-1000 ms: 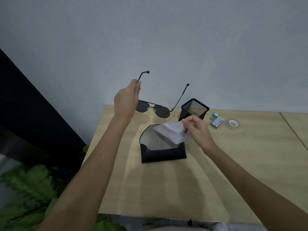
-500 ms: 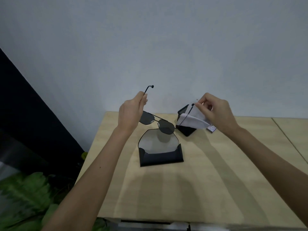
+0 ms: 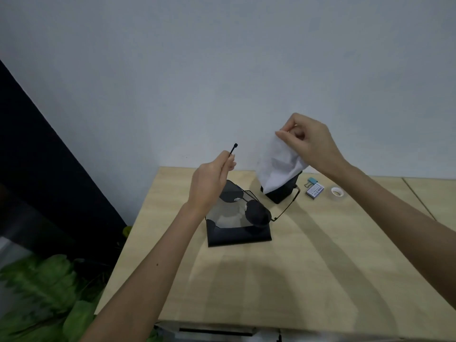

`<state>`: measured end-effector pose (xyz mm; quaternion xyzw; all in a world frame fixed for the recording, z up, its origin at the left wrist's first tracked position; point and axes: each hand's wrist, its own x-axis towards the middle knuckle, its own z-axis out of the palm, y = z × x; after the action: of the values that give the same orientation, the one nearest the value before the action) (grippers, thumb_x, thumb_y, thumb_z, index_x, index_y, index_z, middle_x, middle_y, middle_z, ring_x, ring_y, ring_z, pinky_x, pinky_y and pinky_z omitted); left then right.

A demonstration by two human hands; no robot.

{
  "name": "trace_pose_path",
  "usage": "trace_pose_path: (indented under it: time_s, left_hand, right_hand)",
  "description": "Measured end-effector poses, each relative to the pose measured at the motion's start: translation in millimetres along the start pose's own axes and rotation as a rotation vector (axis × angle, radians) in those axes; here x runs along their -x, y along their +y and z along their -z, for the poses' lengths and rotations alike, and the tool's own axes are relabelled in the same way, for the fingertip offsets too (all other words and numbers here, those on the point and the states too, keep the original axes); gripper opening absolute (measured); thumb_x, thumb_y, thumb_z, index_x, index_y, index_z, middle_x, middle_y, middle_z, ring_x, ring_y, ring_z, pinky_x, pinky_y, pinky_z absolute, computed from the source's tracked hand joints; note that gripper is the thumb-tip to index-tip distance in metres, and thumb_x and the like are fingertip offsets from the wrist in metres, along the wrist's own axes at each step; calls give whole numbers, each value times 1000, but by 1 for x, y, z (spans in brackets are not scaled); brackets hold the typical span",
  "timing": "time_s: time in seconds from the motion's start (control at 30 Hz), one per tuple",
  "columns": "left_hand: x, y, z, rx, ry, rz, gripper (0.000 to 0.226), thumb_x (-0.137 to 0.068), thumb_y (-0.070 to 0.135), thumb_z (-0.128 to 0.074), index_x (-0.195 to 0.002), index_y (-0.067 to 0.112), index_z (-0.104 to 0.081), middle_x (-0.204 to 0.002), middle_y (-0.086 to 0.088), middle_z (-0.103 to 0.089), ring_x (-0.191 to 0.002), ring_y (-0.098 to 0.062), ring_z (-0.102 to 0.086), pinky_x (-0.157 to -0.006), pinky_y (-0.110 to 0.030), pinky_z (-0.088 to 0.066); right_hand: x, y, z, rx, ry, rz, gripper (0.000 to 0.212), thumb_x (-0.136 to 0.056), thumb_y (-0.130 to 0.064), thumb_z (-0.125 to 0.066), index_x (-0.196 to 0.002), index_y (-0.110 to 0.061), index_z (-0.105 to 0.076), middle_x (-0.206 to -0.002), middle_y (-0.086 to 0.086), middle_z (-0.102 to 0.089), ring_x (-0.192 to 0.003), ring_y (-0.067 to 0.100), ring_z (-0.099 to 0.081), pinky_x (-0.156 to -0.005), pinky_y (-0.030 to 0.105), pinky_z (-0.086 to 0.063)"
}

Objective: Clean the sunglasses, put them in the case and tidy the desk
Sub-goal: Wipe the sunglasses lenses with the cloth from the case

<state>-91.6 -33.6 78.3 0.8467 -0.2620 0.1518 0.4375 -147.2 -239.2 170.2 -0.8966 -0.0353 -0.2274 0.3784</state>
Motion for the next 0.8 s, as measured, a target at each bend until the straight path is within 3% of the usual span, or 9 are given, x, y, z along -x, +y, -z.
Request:
trace_pose_path:
  time_s: [0.1, 0.2, 0.27, 0.33, 0.4, 0.47, 0.53, 0.67, 0.8]
  left_hand:
    - [5, 0, -6, 17, 8, 13, 23, -100, 27, -38, -84, 14, -48, -91, -5, -76, -91, -16, -72, -76, -43, -57]
    - [6, 0, -8, 61, 37, 6, 23, -100, 22, -39, -78, 16, -44, -78, -2, -72, -77, -18, -72, -62, -33, -54]
    - [4, 2, -6, 60, 82, -15, 26, -99, 25, -39, -73, 23, -36, -57, 1, -54, -50, -18, -53, -48, -28, -38]
    - [3, 4, -6, 112, 113, 7, 27, -99, 28, -39, -74, 19, -41, -56, 3, -52, -48, -8, -50, -48, -25, -39]
    - [2, 7, -6, 223, 115, 36, 30, -99, 31, -38, -80, 10, -50, -71, 7, -66, -71, 5, -66, -61, -17, -52]
    - [2, 10, -6, 280, 113, 36, 33, -99, 34, -37, -82, 9, -51, -80, 7, -70, -86, 3, -69, -71, -17, -55]
    - [1, 14, -5, 308, 108, 21, 32, -98, 35, -36, -81, 13, -51, -79, 9, -70, -86, 4, -69, -70, -12, -52]
    - [2, 18, -6, 320, 97, -8, 27, -99, 31, -36, -82, 18, -51, -78, 9, -69, -84, 6, -68, -69, -10, -50]
    - [5, 24, -8, 269, 55, -21, 28, -99, 31, -35, -85, 13, -52, -82, 7, -69, -89, -2, -70, -74, -26, -57]
  right_hand:
    - [-1, -20, -1, -186, -194, -70, 18, -87, -16, -63, -73, -7, -56, -38, -8, -40, -41, 6, -31, -48, 17, -28]
    - [2, -32, 2, -420, -424, -147, 15, -87, -14, -62, -72, -11, -59, -51, -3, -56, -47, 9, -45, -47, 14, -34]
    - [4, -28, 1, -380, -509, -169, 12, -87, -14, -61, -78, -7, -59, -63, 11, -55, -55, 16, -44, -52, 19, -32]
    - [8, -16, -4, -269, -547, -193, 12, -88, -12, -60, -82, -2, -57, -61, 9, -46, -49, 12, -38, -47, 15, -28]
    - [14, 1, -12, -231, -551, -242, 14, -88, -12, -61, -85, 1, -57, -62, 7, -49, -54, 10, -43, -50, 13, -33]
    - [22, 20, -21, -252, -518, -320, 19, -88, -13, -61, -87, 5, -57, -72, 11, -53, -66, 18, -49, -62, 22, -41]
    - [29, 37, -28, -253, -467, -390, 23, -88, -13, -61, -84, 9, -54, -75, 12, -51, -67, 20, -51, -64, 24, -44]
    - [43, 58, -46, -266, -329, -536, 19, -85, -13, -63, -67, -13, -56, -60, -1, -53, -54, 7, -50, -56, 21, -40]
    - [57, 63, -56, -363, -261, -676, 21, -86, -11, -62, -67, -15, -54, -62, 4, -52, -55, 13, -47, -53, 29, -37]
